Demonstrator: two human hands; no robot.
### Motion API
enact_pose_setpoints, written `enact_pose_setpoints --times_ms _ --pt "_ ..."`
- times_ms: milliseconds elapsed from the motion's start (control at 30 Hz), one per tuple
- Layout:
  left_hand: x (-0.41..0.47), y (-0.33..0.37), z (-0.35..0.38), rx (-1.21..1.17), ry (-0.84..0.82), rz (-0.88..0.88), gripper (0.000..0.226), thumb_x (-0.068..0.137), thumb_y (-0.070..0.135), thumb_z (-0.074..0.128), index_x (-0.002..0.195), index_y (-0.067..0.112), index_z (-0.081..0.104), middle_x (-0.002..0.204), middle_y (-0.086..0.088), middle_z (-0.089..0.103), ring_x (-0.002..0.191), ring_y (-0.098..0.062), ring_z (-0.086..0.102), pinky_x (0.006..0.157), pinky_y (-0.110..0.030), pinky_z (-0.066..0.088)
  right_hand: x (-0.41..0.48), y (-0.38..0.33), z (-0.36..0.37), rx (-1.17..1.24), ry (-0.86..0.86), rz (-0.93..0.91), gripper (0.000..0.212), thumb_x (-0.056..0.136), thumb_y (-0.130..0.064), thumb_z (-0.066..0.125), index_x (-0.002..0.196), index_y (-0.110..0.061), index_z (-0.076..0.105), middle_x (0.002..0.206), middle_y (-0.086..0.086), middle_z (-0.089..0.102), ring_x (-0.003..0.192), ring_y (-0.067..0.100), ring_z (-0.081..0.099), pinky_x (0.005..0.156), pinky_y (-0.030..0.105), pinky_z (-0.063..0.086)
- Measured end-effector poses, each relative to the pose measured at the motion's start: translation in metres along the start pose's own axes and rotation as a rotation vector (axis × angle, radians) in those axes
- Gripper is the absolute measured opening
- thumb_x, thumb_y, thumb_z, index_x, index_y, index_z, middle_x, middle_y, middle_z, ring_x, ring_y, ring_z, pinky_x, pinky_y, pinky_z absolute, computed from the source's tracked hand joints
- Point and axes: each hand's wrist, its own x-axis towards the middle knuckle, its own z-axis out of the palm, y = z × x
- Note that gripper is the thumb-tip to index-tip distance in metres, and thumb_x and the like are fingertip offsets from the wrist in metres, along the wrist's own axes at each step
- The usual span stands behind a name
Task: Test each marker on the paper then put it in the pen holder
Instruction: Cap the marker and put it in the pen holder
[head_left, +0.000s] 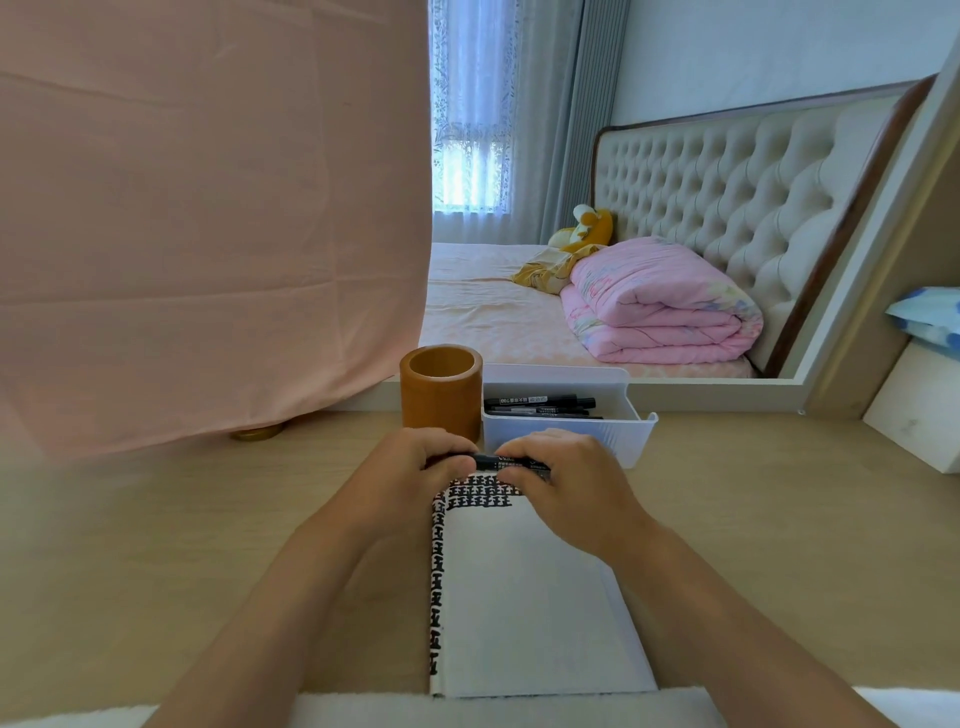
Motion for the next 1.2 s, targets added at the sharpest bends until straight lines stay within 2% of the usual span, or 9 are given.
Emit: enact_pose_setpoints --times_ms 200,300,400,533,633,767,900,1067,1200 --pt "0.001 0.005 0.003 0.059 -0.016 0.032 0.016 0.095 0.024 0.062 0.102 0.030 0.075 0.086 0.020 0.066 0.086 0.004 0.059 0.069 -0.010 0.041 -0.004 -0.001 0.002 0.169 -0.094 0.137 0.013 0.096 -0.027 0.061 0.097 -0.028 0.074 0.071 -0.020 0.063 0.070 0.006 0.060 0.062 0.029 0.051" --pt "-0.001 0.003 0.008 0.044 0.001 0.022 0.015 0.096 0.027 0.061 0.105 0.033 0.072 0.092 0.021 0.066 0.090 0.005 0.058 0.072 -0.012 0.044 -0.003 -0.001 0.002 0.125 -0.186 0.146 0.015 0.100 -0.030 0.054 0.106 -0.029 0.068 0.083 -0.018 0.062 0.080 0.006 0.059 0.072 0.030 0.053" --pt "-0.002 -0.001 0.009 0.054 0.038 0.033 0.016 0.096 0.030 0.060 0.109 0.036 0.068 0.098 0.021 0.064 0.093 0.005 0.057 0.074 -0.014 0.044 0.001 -0.003 0.004 0.085 -0.239 0.176 0.021 0.103 -0.030 0.048 0.118 -0.030 0.062 0.099 -0.014 0.053 0.091 0.006 0.056 0.078 0.024 0.048" --pt "0.005 -0.010 -0.001 -0.041 0.336 -0.028 0.026 0.095 0.027 0.062 0.119 0.033 0.058 0.102 0.016 0.060 0.096 0.002 0.055 0.080 -0.018 0.047 0.014 -0.010 -0.002 0.156 -0.177 0.259 0.019 0.103 -0.021 0.048 0.115 -0.030 0.060 0.095 -0.014 0.049 0.086 0.005 0.054 0.070 0.015 0.038" --pt "0.021 -0.023 -0.013 -0.015 0.503 -0.118 0.039 0.091 0.028 0.066 0.127 0.027 0.051 0.117 0.008 0.053 0.107 -0.007 0.051 0.090 -0.030 0.048 0.040 -0.017 -0.011 0.219 -0.070 0.266 0.014 0.100 -0.022 0.055 0.106 -0.032 0.062 0.089 -0.010 0.057 0.084 0.007 0.055 0.071 0.022 0.042" --pt "0.042 -0.043 -0.010 -0.075 0.469 -0.273 0.078 0.080 0.039 0.076 0.144 0.023 0.033 0.141 0.002 0.040 0.130 -0.017 0.039 0.102 -0.035 0.040 0.093 -0.024 -0.020 0.300 0.092 0.333 0.010 0.097 -0.023 0.059 0.107 -0.025 0.062 0.098 -0.003 0.067 0.090 0.015 0.063 0.078 0.028 0.050" --pt "0.053 -0.058 0.006 -0.202 0.427 -0.281 0.093 0.068 0.051 0.082 0.142 0.032 0.031 0.141 0.006 0.040 0.128 -0.017 0.043 0.103 -0.042 0.046 0.140 -0.027 -0.014 0.287 0.148 0.325 0.016 0.096 -0.021 0.062 0.112 -0.019 0.063 0.105 -0.001 0.069 0.096 0.019 0.066 0.087 0.030 0.053" --pt "0.058 -0.075 0.009 -0.216 0.468 -0.236 0.089 0.063 0.041 0.088 0.135 0.032 0.038 0.132 0.007 0.046 0.120 -0.014 0.048 0.100 -0.041 0.049 0.166 -0.023 0.008 0.081 -0.045 0.254 0.021 0.094 -0.025 0.063 0.114 -0.021 0.067 0.106 -0.004 0.070 0.095 0.015 0.063 0.084 0.024 0.048" --pt "0.060 -0.082 0.005 -0.278 0.432 -0.207 0.086 0.067 0.034 0.088 0.139 0.032 0.040 0.131 0.009 0.048 0.117 -0.013 0.050 0.099 -0.043 0.050 0.172 -0.016 0.022 -0.136 -0.272 0.264 0.028 0.094 -0.033 0.061 0.119 -0.024 0.068 0.113 -0.003 0.070 0.099 0.017 0.062 0.083 0.029 0.048"
